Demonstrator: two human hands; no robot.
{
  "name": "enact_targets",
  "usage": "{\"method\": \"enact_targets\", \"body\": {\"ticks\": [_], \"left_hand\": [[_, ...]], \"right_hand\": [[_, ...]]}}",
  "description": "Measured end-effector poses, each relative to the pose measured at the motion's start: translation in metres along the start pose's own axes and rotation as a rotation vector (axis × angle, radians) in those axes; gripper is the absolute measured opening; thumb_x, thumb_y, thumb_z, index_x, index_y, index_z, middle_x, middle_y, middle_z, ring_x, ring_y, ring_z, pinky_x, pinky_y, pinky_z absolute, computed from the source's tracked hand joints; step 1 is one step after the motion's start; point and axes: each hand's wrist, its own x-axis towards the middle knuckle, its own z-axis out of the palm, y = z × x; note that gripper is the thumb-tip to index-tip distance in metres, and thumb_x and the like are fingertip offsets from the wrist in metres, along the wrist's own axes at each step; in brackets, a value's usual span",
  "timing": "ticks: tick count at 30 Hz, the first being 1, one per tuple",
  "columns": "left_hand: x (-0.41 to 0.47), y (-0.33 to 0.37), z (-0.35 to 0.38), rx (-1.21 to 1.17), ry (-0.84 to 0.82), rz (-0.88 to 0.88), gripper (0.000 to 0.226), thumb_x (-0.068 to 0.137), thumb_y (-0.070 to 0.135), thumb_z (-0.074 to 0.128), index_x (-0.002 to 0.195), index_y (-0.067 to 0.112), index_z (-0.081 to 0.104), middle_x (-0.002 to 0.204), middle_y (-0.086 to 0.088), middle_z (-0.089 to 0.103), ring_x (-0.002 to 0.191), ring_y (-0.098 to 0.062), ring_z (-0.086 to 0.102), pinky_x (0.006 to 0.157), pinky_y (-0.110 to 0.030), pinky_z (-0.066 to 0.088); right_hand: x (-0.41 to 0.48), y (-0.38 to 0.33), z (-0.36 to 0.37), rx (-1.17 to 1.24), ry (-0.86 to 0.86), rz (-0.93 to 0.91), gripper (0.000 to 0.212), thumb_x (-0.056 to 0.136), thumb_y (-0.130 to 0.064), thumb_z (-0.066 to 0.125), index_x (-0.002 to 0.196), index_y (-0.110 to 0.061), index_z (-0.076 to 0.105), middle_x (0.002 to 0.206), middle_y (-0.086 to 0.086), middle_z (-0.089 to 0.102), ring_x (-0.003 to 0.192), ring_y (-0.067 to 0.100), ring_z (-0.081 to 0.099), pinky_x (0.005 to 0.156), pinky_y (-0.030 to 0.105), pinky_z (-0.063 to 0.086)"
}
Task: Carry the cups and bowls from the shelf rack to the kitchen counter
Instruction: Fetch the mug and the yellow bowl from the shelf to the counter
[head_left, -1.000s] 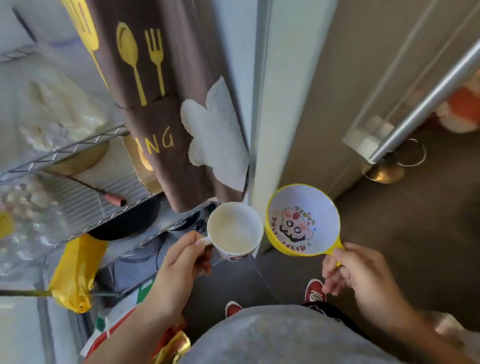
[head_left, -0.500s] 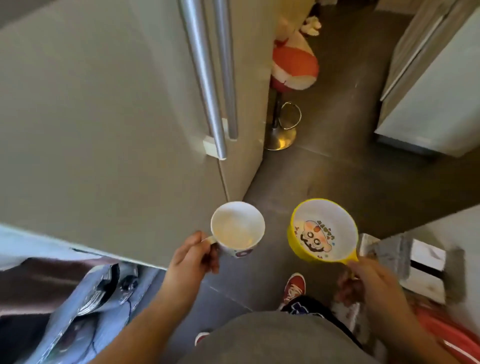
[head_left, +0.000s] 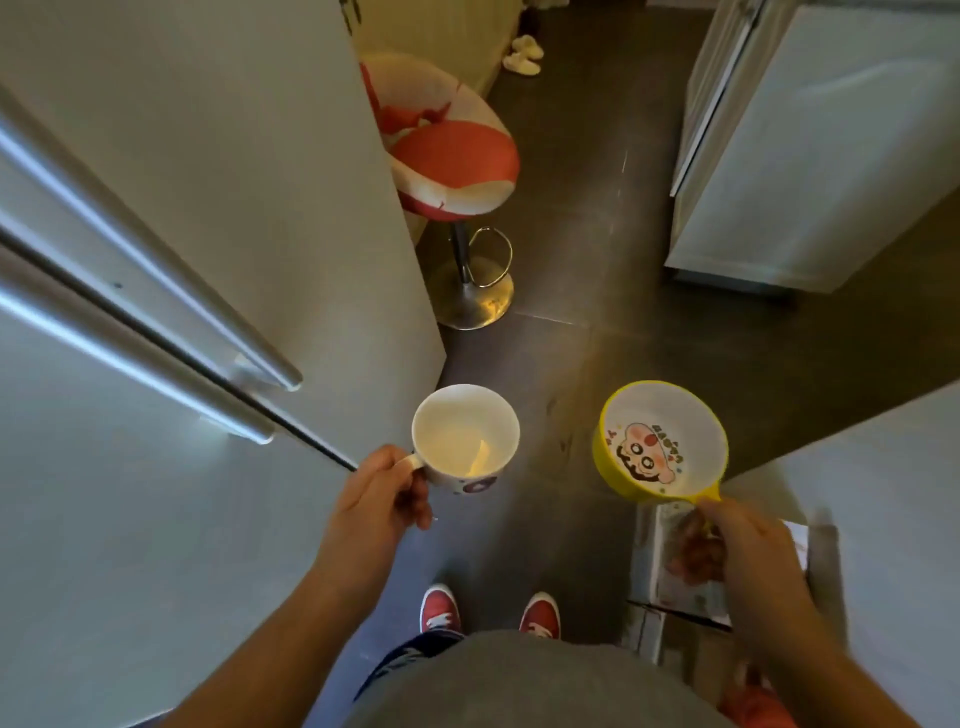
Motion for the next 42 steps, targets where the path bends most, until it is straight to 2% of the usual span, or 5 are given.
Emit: {"method": "enact_targets", "body": {"ticks": [6,11,19,29,42], "left_hand": [[0.061,0.009,0.010,0.090,0.022,-0.041,0.028,0.082,0.040,0.047,0.061,0.023,0.054,0.062,-0.008,0.055,0.062,-0.026,0.050,0.063,-0.043,0.042],[0.152,0.021,0.033,0.077,-0.015,-0.040,0.030,0.093,0.022,0.049,0.064,0.028,0.055,0.053,0.010,0.053,0.048,-0.008,0.049,0.046,-0.021,0.043],[0.315,0.083,0.114,0.111,-0.234,-0.003,0.037,0.103,0.006,0.035,0.070,0.012,0.053,0.052,0.008,0.062,0.049,-0.006,0.059,0.048,-0.015,0.048],[0.454,0.136,0.297,0.085,-0.535,-0.031,0.052,0.101,0.009,0.038,0.058,0.027,0.061,0.053,0.007,0.059,0.049,-0.007,0.055,0.048,-0.017,0.048],[0.575,0.192,0.516,0.291,-0.617,0.051,0.042,0.101,0.011,0.040,0.064,0.018,0.059,0.057,-0.001,0.060,0.053,-0.013,0.056,0.049,-0.020,0.050]], "right_hand": [[0.073,-0.047,0.013,0.016,0.016,-0.079,0.037,0.098,-0.028,0.046,0.079,0.000,0.063,0.069,0.020,0.065,0.050,0.020,0.065,0.055,0.035,0.052],[0.144,-0.091,0.029,0.040,0.033,-0.105,0.036,0.096,-0.025,0.047,0.082,0.005,0.062,0.069,0.025,0.064,0.047,0.019,0.065,0.045,0.027,0.049],[0.231,-0.152,0.018,0.113,0.189,-0.026,0.038,0.094,-0.022,0.051,0.069,0.004,0.060,0.057,0.019,0.062,0.040,0.020,0.062,0.036,0.025,0.047],[0.304,-0.151,-0.065,0.269,0.474,0.081,0.037,0.095,-0.017,0.049,0.066,0.000,0.063,0.057,0.019,0.065,0.049,0.036,0.064,0.051,0.037,0.053],[0.449,-0.194,-0.186,0.486,0.603,0.197,0.034,0.095,-0.017,0.048,0.065,-0.005,0.060,0.049,0.009,0.063,0.039,0.023,0.061,0.047,0.034,0.049]]}}
